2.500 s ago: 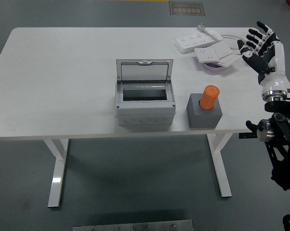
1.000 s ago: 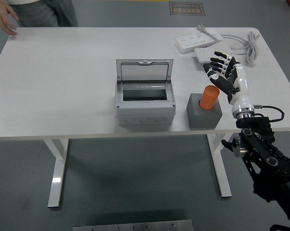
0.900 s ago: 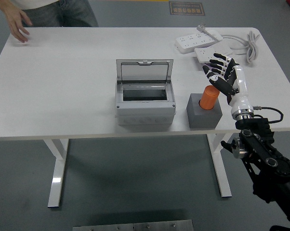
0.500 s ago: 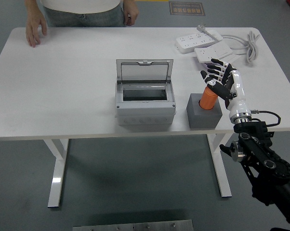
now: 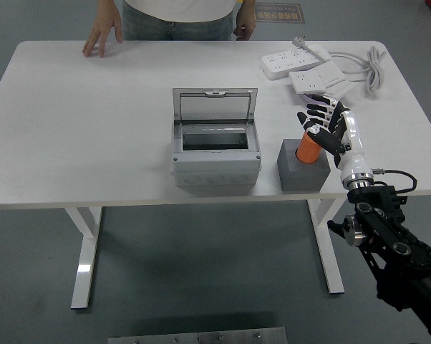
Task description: Fetch the battery,place it into the box,close the lid of the box
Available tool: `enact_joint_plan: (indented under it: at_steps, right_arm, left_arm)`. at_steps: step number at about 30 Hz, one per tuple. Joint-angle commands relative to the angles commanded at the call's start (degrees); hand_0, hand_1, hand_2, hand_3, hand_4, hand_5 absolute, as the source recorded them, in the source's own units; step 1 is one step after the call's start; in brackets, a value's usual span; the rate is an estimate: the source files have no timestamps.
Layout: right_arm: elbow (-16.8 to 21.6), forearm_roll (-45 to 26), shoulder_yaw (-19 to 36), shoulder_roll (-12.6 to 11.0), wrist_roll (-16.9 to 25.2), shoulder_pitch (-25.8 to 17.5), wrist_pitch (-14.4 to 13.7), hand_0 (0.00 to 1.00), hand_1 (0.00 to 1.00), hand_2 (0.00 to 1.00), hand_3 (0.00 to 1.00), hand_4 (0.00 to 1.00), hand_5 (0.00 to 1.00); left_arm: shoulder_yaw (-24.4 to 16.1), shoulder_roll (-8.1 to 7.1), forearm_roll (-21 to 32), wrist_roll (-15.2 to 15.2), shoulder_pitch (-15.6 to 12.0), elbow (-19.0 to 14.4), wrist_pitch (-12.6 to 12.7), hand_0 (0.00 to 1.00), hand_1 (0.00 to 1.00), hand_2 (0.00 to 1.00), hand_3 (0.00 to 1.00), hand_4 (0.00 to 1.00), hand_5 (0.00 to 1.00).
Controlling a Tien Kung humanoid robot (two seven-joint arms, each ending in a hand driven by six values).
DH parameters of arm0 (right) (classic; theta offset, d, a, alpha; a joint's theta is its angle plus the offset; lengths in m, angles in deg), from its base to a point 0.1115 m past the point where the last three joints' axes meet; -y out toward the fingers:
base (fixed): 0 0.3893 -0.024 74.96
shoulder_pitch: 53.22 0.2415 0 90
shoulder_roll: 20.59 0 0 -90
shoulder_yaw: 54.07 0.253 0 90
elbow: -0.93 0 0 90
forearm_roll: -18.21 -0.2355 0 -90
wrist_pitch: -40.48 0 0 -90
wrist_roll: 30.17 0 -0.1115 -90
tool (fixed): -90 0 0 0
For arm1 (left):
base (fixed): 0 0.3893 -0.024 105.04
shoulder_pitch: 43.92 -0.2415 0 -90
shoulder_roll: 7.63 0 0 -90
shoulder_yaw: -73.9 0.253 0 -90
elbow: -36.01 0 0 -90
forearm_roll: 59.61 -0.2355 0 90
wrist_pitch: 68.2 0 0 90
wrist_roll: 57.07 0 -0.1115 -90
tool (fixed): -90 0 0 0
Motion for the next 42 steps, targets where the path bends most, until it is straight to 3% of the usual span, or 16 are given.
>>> enact_joint_plan:
  at_steps: [12, 23, 30, 31, 42]
  right_arm:
    - [-1.2, 0.1, -1.8, 0.2, 0.6, 0.3, -0.7, 0.657, 0.659, 0.636, 0.688, 0.860, 0.218]
    - [-2.5, 0.9, -2.8, 0.1, 2.0, 0.9, -3.0, 0.656, 0.668, 0.639, 0.690, 0.858, 0.224]
    - [-4.0, 0.6, -2.8, 0.1, 2.2, 0.9, -3.1, 0.654, 0.664, 0.637, 0.689, 0.838, 0.186]
    - [-4.1, 0.5, -2.8, 0.0, 2.2, 0.9, -3.1, 0.661, 0.671, 0.647, 0.690, 0.802, 0.141]
    - [-5.4, 0.1, -3.4, 0.0, 1.9, 1.1, -2.9, 0.670, 0.678, 0.677, 0.705, 0.809, 0.149]
  left_arm:
    - [-0.3, 0.04, -0.5, 0.0, 0.1, 0.0, 0.1, 0.816, 0.900, 0.858, 0.942, 0.822, 0.466]
    - [-0.3, 0.05, -0.5, 0.0, 0.2, 0.0, 0.3, 0.815, 0.898, 0.856, 0.939, 0.819, 0.470]
    - [-0.4, 0.04, -0.8, 0.0, 0.3, 0.0, 0.5, 0.815, 0.896, 0.852, 0.937, 0.815, 0.476]
    - [-0.4, 0.04, -0.8, 0.0, 0.4, 0.0, 0.5, 0.812, 0.895, 0.849, 0.936, 0.815, 0.475]
    - [-0.7, 0.10, -1.2, 0.0, 0.6, 0.0, 0.7, 0.812, 0.893, 0.847, 0.935, 0.813, 0.481]
